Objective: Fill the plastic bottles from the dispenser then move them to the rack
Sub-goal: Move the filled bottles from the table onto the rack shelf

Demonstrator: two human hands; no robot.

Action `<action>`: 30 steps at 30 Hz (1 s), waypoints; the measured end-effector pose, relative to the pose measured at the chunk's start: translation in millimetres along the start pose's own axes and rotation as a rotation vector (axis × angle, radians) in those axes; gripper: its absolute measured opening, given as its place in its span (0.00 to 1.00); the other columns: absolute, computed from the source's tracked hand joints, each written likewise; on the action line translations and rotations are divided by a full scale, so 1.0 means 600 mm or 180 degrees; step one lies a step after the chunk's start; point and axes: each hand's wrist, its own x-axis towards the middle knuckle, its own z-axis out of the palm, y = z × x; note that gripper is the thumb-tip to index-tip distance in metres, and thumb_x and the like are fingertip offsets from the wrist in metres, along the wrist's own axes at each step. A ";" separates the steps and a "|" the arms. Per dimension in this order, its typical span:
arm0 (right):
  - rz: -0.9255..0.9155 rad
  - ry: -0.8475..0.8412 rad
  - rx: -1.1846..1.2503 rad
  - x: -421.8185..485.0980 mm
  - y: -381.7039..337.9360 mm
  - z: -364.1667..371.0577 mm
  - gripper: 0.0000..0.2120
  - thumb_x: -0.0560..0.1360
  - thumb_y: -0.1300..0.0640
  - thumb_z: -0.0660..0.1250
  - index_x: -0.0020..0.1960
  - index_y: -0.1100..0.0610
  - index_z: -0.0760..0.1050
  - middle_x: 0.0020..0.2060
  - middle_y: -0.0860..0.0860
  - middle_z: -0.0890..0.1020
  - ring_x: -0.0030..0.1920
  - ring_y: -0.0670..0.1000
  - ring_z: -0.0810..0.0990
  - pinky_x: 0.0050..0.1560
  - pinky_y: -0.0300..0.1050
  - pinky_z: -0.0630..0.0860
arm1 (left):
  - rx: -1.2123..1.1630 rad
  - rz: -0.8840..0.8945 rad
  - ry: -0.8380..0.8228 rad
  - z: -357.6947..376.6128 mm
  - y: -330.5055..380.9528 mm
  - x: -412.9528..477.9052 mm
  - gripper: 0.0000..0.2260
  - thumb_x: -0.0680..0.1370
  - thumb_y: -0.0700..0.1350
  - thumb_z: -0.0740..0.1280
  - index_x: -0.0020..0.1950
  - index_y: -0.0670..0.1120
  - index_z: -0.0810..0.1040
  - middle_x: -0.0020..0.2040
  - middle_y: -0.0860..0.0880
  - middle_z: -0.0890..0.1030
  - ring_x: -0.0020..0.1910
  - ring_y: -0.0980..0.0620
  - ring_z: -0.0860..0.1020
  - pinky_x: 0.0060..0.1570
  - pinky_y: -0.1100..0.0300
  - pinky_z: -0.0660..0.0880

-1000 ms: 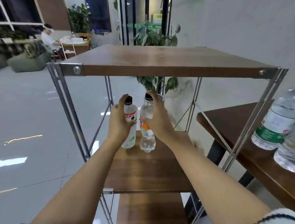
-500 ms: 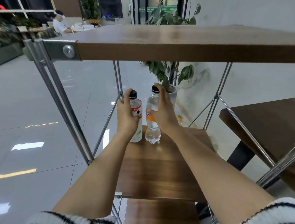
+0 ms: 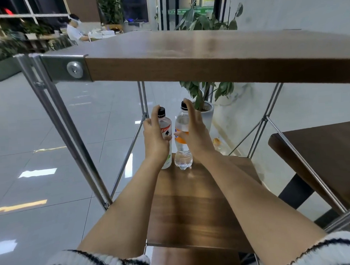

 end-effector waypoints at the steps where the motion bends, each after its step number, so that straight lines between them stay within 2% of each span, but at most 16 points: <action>1: -0.0004 -0.0028 -0.0014 -0.002 0.000 -0.001 0.46 0.72 0.63 0.75 0.80 0.49 0.50 0.73 0.59 0.65 0.59 0.59 0.79 0.52 0.53 0.80 | 0.0012 0.0016 -0.0012 -0.001 0.001 -0.002 0.37 0.73 0.28 0.67 0.77 0.51 0.60 0.69 0.44 0.68 0.53 0.59 0.63 0.44 0.84 0.63; 3: -0.0006 -0.0105 -0.0105 -0.007 -0.002 -0.003 0.51 0.72 0.61 0.75 0.78 0.43 0.41 0.75 0.57 0.62 0.60 0.60 0.79 0.51 0.57 0.80 | -0.0019 0.0069 -0.0004 -0.002 0.002 -0.007 0.37 0.74 0.29 0.67 0.78 0.52 0.58 0.71 0.44 0.66 0.61 0.54 0.66 0.45 0.85 0.62; 5: -0.0002 -0.0184 -0.0265 -0.015 -0.002 -0.009 0.54 0.72 0.58 0.75 0.74 0.39 0.34 0.78 0.56 0.57 0.63 0.59 0.77 0.51 0.59 0.80 | -0.0082 0.0002 0.0007 -0.002 0.006 -0.015 0.38 0.75 0.30 0.67 0.79 0.52 0.56 0.75 0.42 0.61 0.70 0.48 0.65 0.51 0.84 0.63; 6: 0.0001 -0.0239 -0.0337 -0.021 -0.002 -0.013 0.55 0.72 0.57 0.75 0.73 0.39 0.32 0.79 0.55 0.54 0.67 0.59 0.74 0.52 0.60 0.80 | 0.0006 -0.0063 -0.0004 -0.002 0.010 -0.021 0.40 0.75 0.29 0.68 0.80 0.52 0.55 0.77 0.42 0.57 0.74 0.45 0.61 0.58 0.80 0.63; 8: -0.0062 -0.0371 -0.0520 -0.037 -0.003 -0.024 0.54 0.73 0.53 0.74 0.73 0.38 0.30 0.80 0.53 0.47 0.72 0.59 0.68 0.54 0.60 0.79 | 0.0389 -0.0074 -0.0073 -0.003 0.015 -0.037 0.45 0.73 0.29 0.71 0.80 0.55 0.51 0.80 0.43 0.48 0.79 0.43 0.51 0.70 0.63 0.59; 9: -0.0112 -0.0401 -0.0596 -0.047 -0.006 -0.033 0.53 0.74 0.51 0.73 0.73 0.38 0.30 0.80 0.52 0.46 0.73 0.58 0.67 0.54 0.59 0.79 | 0.0532 0.0028 -0.0091 -0.003 0.020 -0.046 0.45 0.73 0.30 0.72 0.80 0.55 0.51 0.80 0.43 0.48 0.79 0.43 0.50 0.72 0.57 0.59; 11: -0.0138 -0.0408 -0.0671 -0.074 -0.014 -0.054 0.49 0.76 0.50 0.71 0.76 0.40 0.35 0.80 0.50 0.48 0.74 0.56 0.66 0.58 0.57 0.78 | 0.0704 0.0347 -0.0132 -0.004 0.036 -0.067 0.43 0.71 0.33 0.75 0.78 0.53 0.56 0.78 0.43 0.56 0.77 0.43 0.58 0.70 0.48 0.67; 13: -0.0091 -0.0355 -0.0662 -0.107 -0.019 -0.076 0.42 0.77 0.52 0.70 0.80 0.44 0.45 0.80 0.49 0.53 0.75 0.54 0.65 0.63 0.54 0.75 | 0.0643 0.0470 -0.0273 -0.012 0.066 -0.098 0.37 0.73 0.34 0.73 0.76 0.52 0.61 0.75 0.47 0.63 0.71 0.47 0.66 0.62 0.50 0.73; 16: -0.0029 -0.0203 -0.0542 -0.166 -0.026 -0.116 0.34 0.79 0.55 0.68 0.79 0.46 0.56 0.78 0.47 0.61 0.75 0.49 0.63 0.69 0.54 0.71 | 0.0569 0.0782 -0.0477 -0.025 0.106 -0.147 0.30 0.74 0.33 0.70 0.72 0.53 0.67 0.70 0.49 0.71 0.65 0.48 0.71 0.55 0.54 0.74; 19: 0.0045 -0.0177 -0.0837 -0.234 -0.037 -0.170 0.28 0.80 0.55 0.64 0.77 0.45 0.59 0.76 0.44 0.64 0.72 0.48 0.67 0.66 0.47 0.71 | 0.0542 0.0962 -0.0708 -0.039 0.144 -0.194 0.26 0.75 0.35 0.69 0.71 0.51 0.70 0.69 0.50 0.72 0.66 0.47 0.70 0.56 0.52 0.74; 21: 0.0103 -0.0140 -0.1109 -0.286 -0.046 -0.211 0.26 0.81 0.55 0.64 0.76 0.45 0.61 0.74 0.43 0.65 0.71 0.49 0.68 0.65 0.46 0.70 | 0.0508 0.1171 -0.0877 -0.048 0.171 -0.227 0.23 0.76 0.38 0.69 0.70 0.50 0.72 0.69 0.48 0.73 0.66 0.45 0.71 0.58 0.50 0.74; 23: 0.0170 0.0005 -0.1227 -0.339 -0.057 -0.251 0.25 0.80 0.54 0.64 0.75 0.44 0.64 0.73 0.42 0.67 0.70 0.47 0.67 0.65 0.44 0.70 | 0.0522 0.1383 -0.1032 -0.055 0.201 -0.260 0.22 0.76 0.38 0.70 0.69 0.49 0.73 0.68 0.48 0.74 0.65 0.44 0.72 0.57 0.52 0.73; 27: 0.0318 0.0425 -0.1425 -0.441 -0.073 -0.343 0.24 0.77 0.56 0.69 0.72 0.47 0.70 0.67 0.42 0.73 0.68 0.42 0.68 0.62 0.35 0.68 | 0.0200 0.1784 -0.1258 -0.054 0.272 -0.314 0.19 0.75 0.40 0.71 0.65 0.51 0.75 0.65 0.52 0.76 0.62 0.48 0.73 0.57 0.53 0.73; 30: 0.0580 0.0691 -0.1703 -0.496 -0.080 -0.427 0.23 0.78 0.55 0.69 0.71 0.48 0.70 0.67 0.42 0.73 0.69 0.42 0.68 0.65 0.36 0.68 | -0.0185 0.2188 -0.1243 -0.043 0.343 -0.346 0.20 0.74 0.40 0.73 0.65 0.49 0.76 0.63 0.52 0.78 0.61 0.51 0.74 0.57 0.56 0.73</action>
